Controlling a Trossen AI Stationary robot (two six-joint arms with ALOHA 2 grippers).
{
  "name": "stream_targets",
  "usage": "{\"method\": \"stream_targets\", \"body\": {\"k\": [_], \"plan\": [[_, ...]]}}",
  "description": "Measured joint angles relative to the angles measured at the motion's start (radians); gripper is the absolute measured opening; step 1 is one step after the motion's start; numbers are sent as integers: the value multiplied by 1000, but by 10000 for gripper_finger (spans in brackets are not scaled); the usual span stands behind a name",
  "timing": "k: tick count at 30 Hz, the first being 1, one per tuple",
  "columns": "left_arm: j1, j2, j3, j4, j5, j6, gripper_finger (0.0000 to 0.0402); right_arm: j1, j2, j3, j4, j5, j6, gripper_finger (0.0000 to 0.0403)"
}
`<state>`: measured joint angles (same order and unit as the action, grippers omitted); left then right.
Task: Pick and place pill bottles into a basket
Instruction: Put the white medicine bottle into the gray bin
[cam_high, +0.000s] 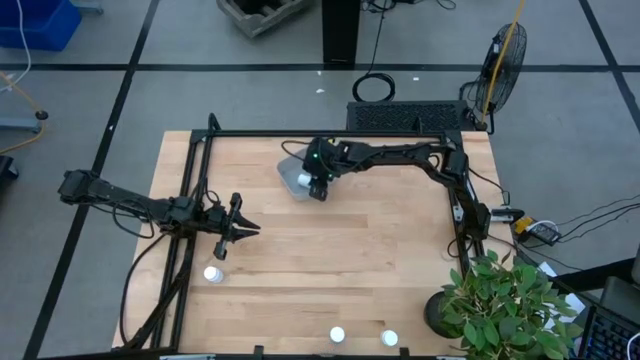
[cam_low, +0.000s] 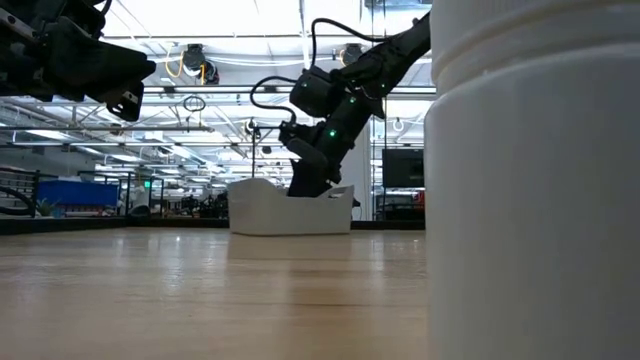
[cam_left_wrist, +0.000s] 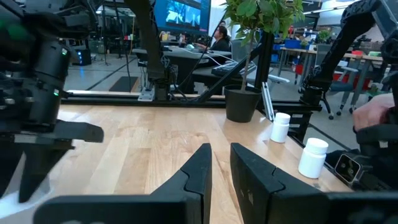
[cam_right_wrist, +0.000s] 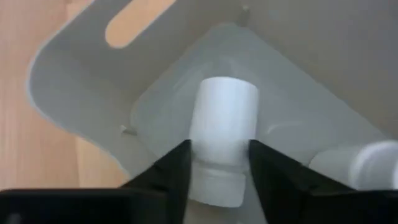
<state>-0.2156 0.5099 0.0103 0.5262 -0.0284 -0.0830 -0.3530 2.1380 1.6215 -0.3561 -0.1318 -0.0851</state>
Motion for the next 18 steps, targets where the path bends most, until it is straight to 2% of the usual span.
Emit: {"method": "stream_targets", "body": {"k": [4, 8, 12, 15, 18], "plan": [[0, 0, 0, 0, 0, 0, 62, 2, 0, 0, 4, 21, -9, 250], [0, 0, 0, 0, 0, 0, 62, 4, 0, 0, 0, 26, -26, 301], [0, 0, 0, 0, 0, 0, 62, 14, -2, 0, -22, 24, -59, 312], [0, 0, 0, 0, 0, 0, 62, 12, -2, 1, -22, 21, -65, 306], [0, 0, 0, 0, 0, 0, 62, -4, -2, 1, -42, -27, -66, 294]]}}
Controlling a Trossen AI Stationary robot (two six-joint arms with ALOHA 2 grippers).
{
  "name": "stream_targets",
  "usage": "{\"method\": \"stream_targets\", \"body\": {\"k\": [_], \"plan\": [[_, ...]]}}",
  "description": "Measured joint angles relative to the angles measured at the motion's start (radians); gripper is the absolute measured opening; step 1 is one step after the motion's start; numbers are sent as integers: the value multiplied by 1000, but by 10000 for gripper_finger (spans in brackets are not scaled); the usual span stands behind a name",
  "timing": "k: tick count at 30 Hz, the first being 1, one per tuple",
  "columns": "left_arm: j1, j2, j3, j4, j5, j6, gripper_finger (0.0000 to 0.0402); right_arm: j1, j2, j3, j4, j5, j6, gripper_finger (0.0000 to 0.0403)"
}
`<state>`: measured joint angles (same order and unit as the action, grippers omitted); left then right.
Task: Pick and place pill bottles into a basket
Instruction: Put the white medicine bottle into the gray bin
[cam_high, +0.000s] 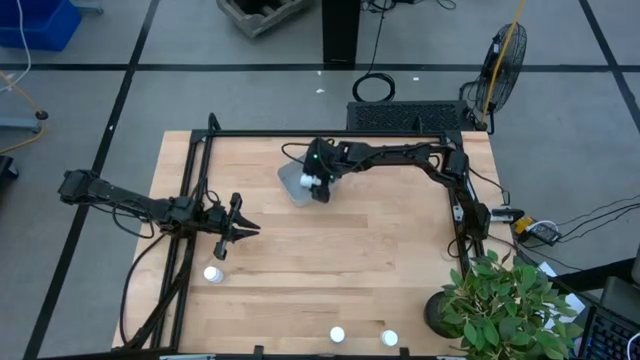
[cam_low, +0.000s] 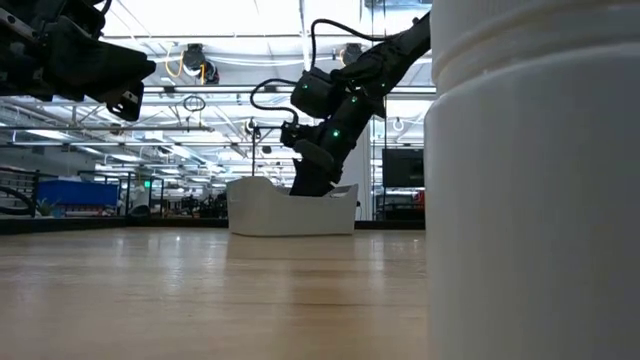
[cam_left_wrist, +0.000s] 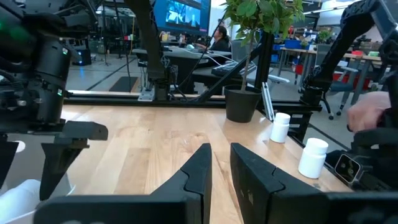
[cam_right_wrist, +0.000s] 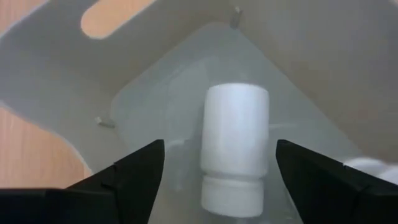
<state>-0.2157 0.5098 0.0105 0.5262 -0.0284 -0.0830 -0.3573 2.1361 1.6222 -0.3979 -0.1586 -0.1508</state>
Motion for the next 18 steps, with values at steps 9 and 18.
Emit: {"method": "stream_targets", "body": {"k": [9, 18], "plan": [[0, 0, 0, 0, 0, 0, 62, -36, 22, 1, -18, -82, -7, 266], [0, 0, 0, 0, 0, 0, 62, -28, 40, 2, -8, -43, -67, 226]]}}
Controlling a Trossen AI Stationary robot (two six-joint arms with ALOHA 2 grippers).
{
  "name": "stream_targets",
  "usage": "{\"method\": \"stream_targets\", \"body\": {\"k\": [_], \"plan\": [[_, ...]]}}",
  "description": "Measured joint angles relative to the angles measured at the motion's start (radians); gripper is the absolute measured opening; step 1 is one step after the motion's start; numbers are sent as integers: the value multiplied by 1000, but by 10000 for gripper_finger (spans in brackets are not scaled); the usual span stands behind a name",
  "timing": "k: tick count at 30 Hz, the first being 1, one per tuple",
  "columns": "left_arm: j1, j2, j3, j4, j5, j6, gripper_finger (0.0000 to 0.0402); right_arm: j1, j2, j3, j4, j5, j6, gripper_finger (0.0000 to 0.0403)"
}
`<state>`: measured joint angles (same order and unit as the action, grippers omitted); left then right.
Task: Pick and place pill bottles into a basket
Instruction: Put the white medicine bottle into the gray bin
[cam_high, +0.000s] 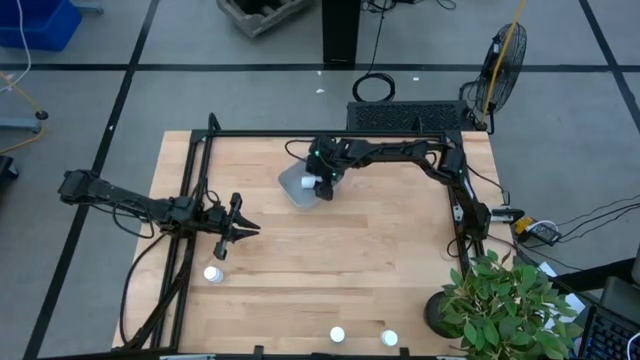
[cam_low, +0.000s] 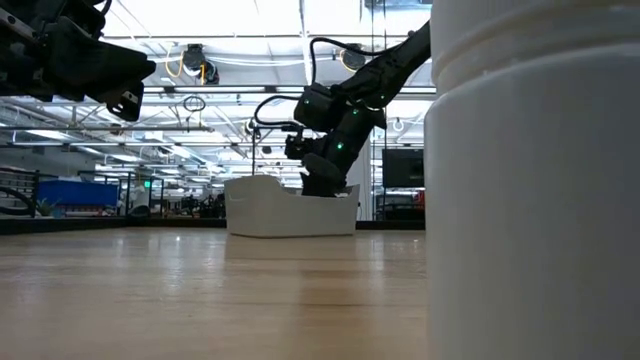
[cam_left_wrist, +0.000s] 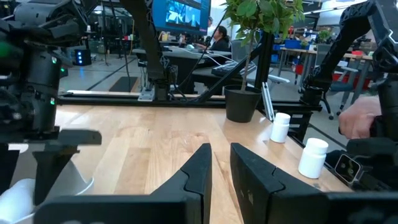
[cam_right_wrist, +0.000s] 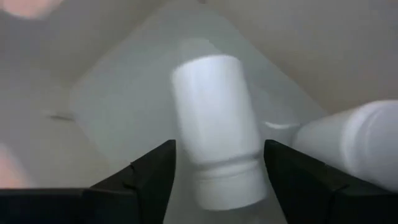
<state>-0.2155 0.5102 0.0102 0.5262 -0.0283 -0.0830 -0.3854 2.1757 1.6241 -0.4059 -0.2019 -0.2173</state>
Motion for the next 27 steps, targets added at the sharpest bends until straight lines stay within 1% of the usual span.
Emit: {"method": "stream_targets", "body": {"k": [6, 7, 9, 16, 19, 25, 27], "plan": [[0, 0, 0, 0, 0, 0, 62, 1, -1, 0, 9, -4, -6, 162], [0, 0, 0, 0, 0, 0, 62, 1, -2, 0, 10, -4, -7, 157], [0, 0, 0, 0, 0, 0, 62, 2, -5, 0, 11, 13, -7, 157], [0, 0, 0, 0, 0, 0, 62, 31, -32, -2, 7, 132, -32, 157], [0, 0, 0, 0, 0, 0, 62, 51, -65, -2, -1, 173, -35, 159], [0, 0, 0, 0, 0, 0, 62, 116, -149, -2, -10, 300, -61, 159], [0, 0, 0, 0, 0, 0, 62, 143, -178, -1, -17, 313, -63, 159]]}}
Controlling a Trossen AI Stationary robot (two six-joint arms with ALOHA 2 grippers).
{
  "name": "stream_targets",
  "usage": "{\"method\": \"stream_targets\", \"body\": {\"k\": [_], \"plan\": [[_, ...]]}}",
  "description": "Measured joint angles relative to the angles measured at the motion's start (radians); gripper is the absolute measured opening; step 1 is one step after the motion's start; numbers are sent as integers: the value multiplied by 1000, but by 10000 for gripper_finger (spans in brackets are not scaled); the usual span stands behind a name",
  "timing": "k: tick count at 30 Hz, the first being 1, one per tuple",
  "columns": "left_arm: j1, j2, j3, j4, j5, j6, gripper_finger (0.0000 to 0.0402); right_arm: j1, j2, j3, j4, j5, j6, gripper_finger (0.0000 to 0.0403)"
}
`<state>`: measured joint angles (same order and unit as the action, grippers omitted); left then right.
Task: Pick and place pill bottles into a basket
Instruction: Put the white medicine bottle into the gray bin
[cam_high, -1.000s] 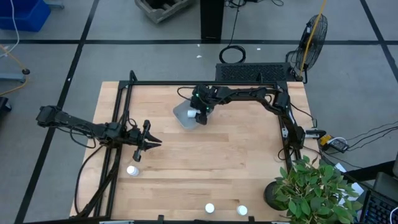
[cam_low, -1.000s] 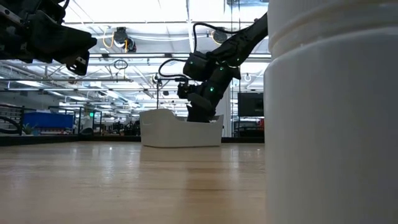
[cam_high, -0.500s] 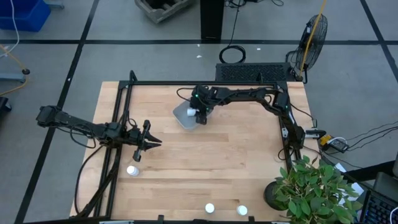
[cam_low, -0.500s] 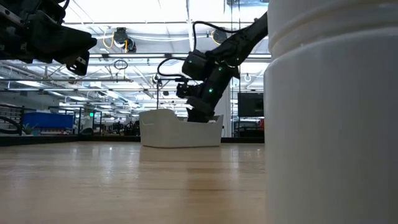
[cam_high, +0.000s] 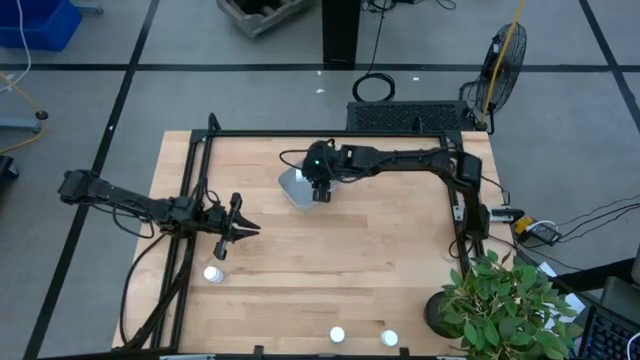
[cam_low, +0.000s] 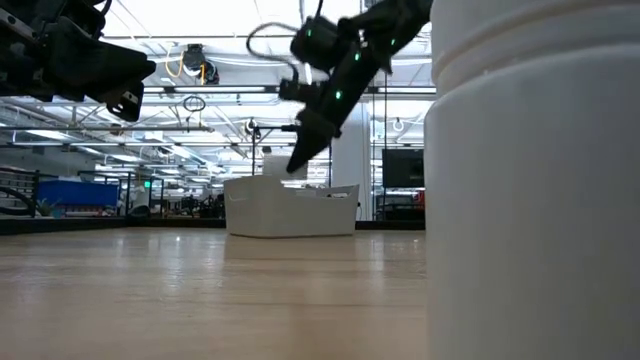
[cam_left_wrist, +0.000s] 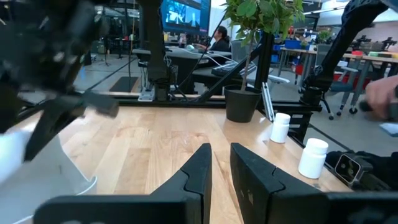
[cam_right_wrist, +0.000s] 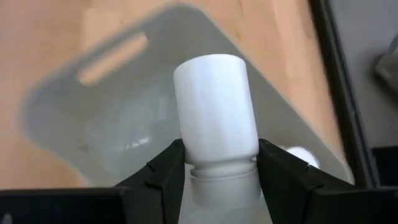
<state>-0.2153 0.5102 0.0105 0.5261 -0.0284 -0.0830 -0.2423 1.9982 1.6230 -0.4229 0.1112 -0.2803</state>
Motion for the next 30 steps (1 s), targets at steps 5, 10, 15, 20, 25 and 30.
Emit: {"method": "stream_targets", "body": {"k": [5, 10, 15, 20, 25, 30], "plan": [[0, 0, 0, 0, 0, 0, 62, 96, -57, 0, -16, 47, -19, 159], [0, 0, 0, 0, 0, 0, 62, 202, -77, 0, -17, 133, -44, 159], [0, 0, 0, 0, 0, 0, 62, 310, -76, 0, -18, 242, -47, 159], [0, 0, 0, 29, -11, 39, 62, 404, -76, 0, -25, 337, -1, 159], [-3, 0, 0, 144, -12, -165, 62, 484, -76, 0, -73, 389, 48, 160], [-3, 0, 0, 183, -48, -205, 62, 550, -44, 0, -67, 392, 50, 159]]}}
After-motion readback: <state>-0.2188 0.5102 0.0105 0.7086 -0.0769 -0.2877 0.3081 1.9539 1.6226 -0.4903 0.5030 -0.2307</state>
